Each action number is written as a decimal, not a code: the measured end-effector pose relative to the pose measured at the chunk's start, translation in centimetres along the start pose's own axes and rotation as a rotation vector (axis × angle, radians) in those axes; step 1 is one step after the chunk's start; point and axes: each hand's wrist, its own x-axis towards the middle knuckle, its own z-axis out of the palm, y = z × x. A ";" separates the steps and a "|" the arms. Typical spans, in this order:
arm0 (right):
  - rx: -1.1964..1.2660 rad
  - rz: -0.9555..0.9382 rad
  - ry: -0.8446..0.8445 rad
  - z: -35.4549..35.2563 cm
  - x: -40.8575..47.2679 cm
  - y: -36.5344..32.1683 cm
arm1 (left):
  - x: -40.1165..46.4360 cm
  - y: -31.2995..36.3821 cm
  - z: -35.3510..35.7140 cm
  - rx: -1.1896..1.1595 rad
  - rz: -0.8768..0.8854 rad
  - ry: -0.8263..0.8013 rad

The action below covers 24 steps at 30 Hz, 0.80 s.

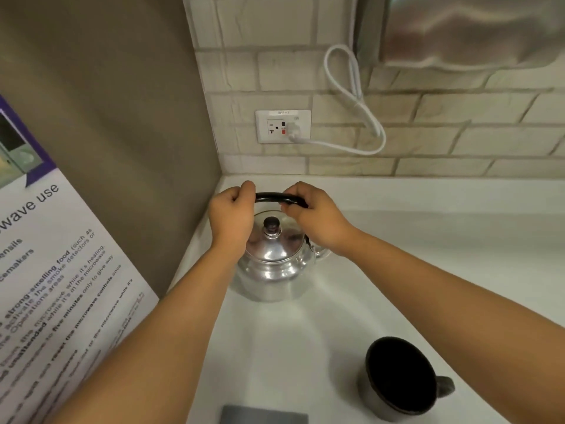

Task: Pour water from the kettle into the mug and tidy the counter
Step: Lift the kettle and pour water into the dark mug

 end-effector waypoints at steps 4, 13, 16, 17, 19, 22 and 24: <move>-0.033 -0.073 -0.046 -2.7 -3.1 -2.5 | -2.2 2.6 -1.1 -0.020 0.048 0.049; -0.145 0.019 0.069 -9.5 -17.2 0.5 | -9.8 5.9 -4.4 -0.066 0.085 0.125; -0.171 0.162 0.173 -9.6 -21.4 3.9 | -11.8 6.5 -5.8 -0.061 0.073 0.148; -0.159 0.192 0.198 -9.3 -22.5 4.9 | -12.4 6.7 -6.2 -0.056 0.067 0.157; -0.102 0.238 0.232 -8.4 -24.0 6.6 | -13.5 7.1 -6.9 -0.042 0.062 0.167; -0.043 0.287 0.277 -7.0 -24.9 8.2 | -14.9 7.6 -7.3 -0.007 0.061 0.163; -0.064 0.275 0.276 -6.4 -25.1 8.8 | -15.6 7.8 -7.5 0.011 0.072 0.152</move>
